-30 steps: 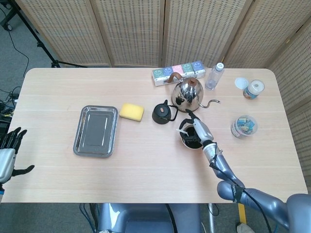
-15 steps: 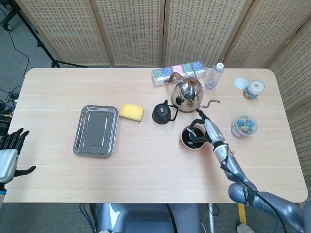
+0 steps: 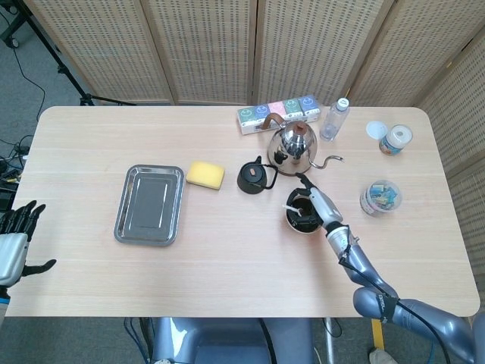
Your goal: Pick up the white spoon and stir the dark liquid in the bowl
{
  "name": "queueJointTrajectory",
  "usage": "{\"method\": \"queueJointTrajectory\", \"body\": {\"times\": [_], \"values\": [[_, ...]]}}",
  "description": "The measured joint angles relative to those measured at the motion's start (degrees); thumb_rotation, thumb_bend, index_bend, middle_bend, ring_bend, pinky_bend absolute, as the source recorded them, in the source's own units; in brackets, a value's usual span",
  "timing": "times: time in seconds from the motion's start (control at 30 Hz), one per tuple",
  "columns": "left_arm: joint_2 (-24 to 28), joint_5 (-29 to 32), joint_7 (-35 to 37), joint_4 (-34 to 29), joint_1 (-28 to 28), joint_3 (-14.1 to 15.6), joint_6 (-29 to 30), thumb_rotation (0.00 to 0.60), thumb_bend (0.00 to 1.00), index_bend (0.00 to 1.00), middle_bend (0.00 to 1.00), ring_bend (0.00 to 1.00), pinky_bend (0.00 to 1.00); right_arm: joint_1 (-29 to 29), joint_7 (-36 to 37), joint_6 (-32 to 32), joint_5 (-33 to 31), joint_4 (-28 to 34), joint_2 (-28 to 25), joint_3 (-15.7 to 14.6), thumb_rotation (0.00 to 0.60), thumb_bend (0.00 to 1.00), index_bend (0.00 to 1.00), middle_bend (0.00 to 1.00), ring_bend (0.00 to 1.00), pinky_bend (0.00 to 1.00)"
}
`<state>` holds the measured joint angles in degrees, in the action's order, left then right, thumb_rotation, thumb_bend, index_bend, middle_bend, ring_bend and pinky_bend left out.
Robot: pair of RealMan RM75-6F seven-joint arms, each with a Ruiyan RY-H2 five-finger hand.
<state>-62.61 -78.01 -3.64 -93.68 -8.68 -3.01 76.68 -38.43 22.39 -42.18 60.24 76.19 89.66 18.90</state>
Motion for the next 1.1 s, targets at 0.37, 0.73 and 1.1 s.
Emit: {"method": "queueJointTrajectory", "body": {"times": [0.37, 0.73, 1.1], "values": [[-0.2, 0.7, -0.5, 0.0, -0.2, -0.1, -0.5, 0.6, 0.0, 0.0, 0.0, 0.0, 0.0, -1.0, -0.7, -0.2, -1.4, -4.8, 0.7, 1.3, 0.6, 0.62, 0.6, 0.0, 0.0, 0.04], [-0.5, 0.3, -1.4, -0.3, -0.2, 0.2, -0.3, 0.6, 0.0, 0.0, 0.0, 0.0, 0.0, 1.7, -1.5, 0.6, -0.4, 3.3, -6.5, -1.0, 0.6, 0.62, 0.6, 0.0, 0.0, 0.04], [-0.6, 0.3, -1.4, -0.1, -0.2, 0.3, -0.4, 0.6, 0.0, 0.0, 0.0, 0.0, 0.0, 0.7, -1.4, 1.9, -0.5, 5.4, -5.8, -1.3, 0.6, 0.62, 0.6, 0.0, 0.0, 0.04]]}}
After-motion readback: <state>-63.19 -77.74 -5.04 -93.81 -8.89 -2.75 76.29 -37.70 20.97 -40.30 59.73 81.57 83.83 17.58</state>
